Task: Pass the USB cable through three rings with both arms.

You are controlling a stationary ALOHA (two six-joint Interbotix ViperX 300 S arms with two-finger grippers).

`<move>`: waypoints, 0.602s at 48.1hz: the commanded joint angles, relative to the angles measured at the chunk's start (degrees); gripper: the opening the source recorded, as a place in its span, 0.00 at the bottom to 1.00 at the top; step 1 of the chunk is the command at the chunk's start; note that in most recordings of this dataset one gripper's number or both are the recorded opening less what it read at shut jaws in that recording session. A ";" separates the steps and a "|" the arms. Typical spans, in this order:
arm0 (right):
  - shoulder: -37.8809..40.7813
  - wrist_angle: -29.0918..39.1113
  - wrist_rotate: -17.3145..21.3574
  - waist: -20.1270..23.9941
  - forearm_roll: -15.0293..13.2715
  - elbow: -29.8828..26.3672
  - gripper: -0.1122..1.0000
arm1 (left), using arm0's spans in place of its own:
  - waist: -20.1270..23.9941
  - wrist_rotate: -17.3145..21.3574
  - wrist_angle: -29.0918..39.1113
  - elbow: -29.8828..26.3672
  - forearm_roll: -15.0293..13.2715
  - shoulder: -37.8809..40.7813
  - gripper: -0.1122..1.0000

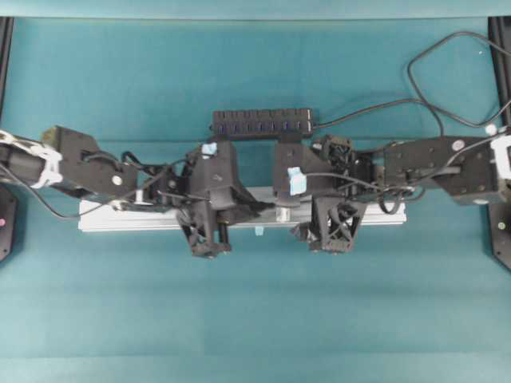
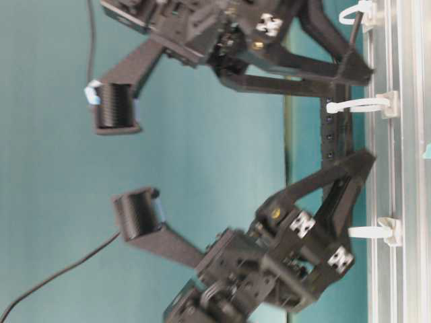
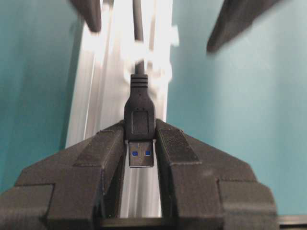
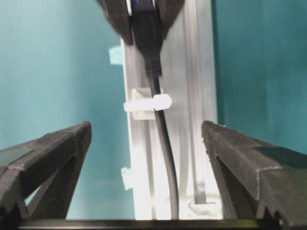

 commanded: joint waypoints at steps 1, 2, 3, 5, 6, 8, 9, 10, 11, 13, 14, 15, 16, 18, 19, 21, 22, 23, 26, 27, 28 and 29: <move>-1.67 -0.35 0.53 -0.18 -0.09 -0.53 0.73 | -0.53 0.18 0.70 0.26 0.09 -2.72 0.28; -1.76 -0.44 0.44 -0.18 -0.09 -0.62 0.73 | -0.53 0.26 0.88 0.35 0.18 -3.08 0.28; -1.76 -0.53 0.44 -0.18 -0.09 -0.62 0.73 | -0.62 0.35 1.05 0.44 0.09 -3.34 0.28; -1.85 -0.70 0.44 -0.18 -0.18 -0.70 0.73 | -0.79 0.44 1.32 0.62 0.09 -4.04 0.28; -1.85 -0.88 0.44 -0.26 -0.18 -0.70 0.73 | -0.79 0.44 1.41 0.70 0.09 -4.48 0.28; -1.85 -1.23 0.44 -0.26 -0.18 -0.70 0.73 | -0.88 0.44 1.67 0.97 0.09 -5.19 0.28; -1.85 -1.49 0.44 -0.26 -0.18 -0.79 0.73 | -0.88 0.44 1.85 1.05 0.09 -5.45 0.28; -1.85 -1.76 0.53 -0.26 -0.18 -0.79 0.73 | -0.88 0.44 1.85 1.14 0.09 -5.80 0.28; -1.85 -1.93 0.53 -0.26 -0.18 -0.79 0.73 | -0.88 0.44 1.93 1.23 0.09 -6.06 0.28; -1.85 -2.37 0.53 -0.26 -0.09 -0.88 0.73 | -0.88 0.44 2.46 1.41 0.09 -6.77 0.28; -1.85 -2.64 0.53 -0.26 -0.18 -0.97 0.73 | -0.88 0.44 2.72 1.49 0.09 -7.21 0.28; -1.85 -2.81 0.53 -0.26 -0.18 -1.05 0.73 | -0.88 0.53 2.99 1.58 0.09 -7.56 0.28; -1.85 -3.08 0.53 -0.26 -0.09 -1.14 0.73 | -0.88 0.53 3.52 1.67 0.09 -8.17 0.28; -1.85 -3.25 0.53 -0.26 -0.18 -1.41 0.73 | -0.79 0.62 4.04 1.85 0.09 -9.05 0.28; -1.85 -3.52 0.53 -0.26 -0.18 -1.58 0.73 | -0.79 0.70 4.31 1.93 0.09 -9.58 0.28; -1.85 -3.78 0.53 -0.26 -0.18 -1.85 0.73 | -0.70 0.79 4.83 2.11 0.09 -10.46 0.28; -1.85 -3.96 0.53 -0.26 -0.18 -1.93 0.73 | -0.53 0.79 5.01 2.20 0.09 -10.99 0.28; -1.76 -4.22 0.53 -0.26 -0.18 -2.02 0.73 | -0.53 0.79 5.10 2.37 0.09 -11.43 0.28; -1.58 -5.45 0.53 -0.26 -0.18 -2.29 0.73 | -0.18 0.88 5.36 2.72 0.09 -12.57 0.28; -1.58 -5.98 0.53 -0.26 -0.18 -2.29 0.73 | -0.09 0.88 5.36 2.81 0.18 -13.01 0.28; -1.58 -6.68 0.53 -0.26 -0.18 -2.37 0.73 | 0.00 0.88 5.36 2.90 0.09 -13.36 0.28; -1.49 -7.38 0.53 -0.26 -0.18 -2.37 0.72 | 0.09 0.88 5.36 3.08 0.18 -13.80 0.28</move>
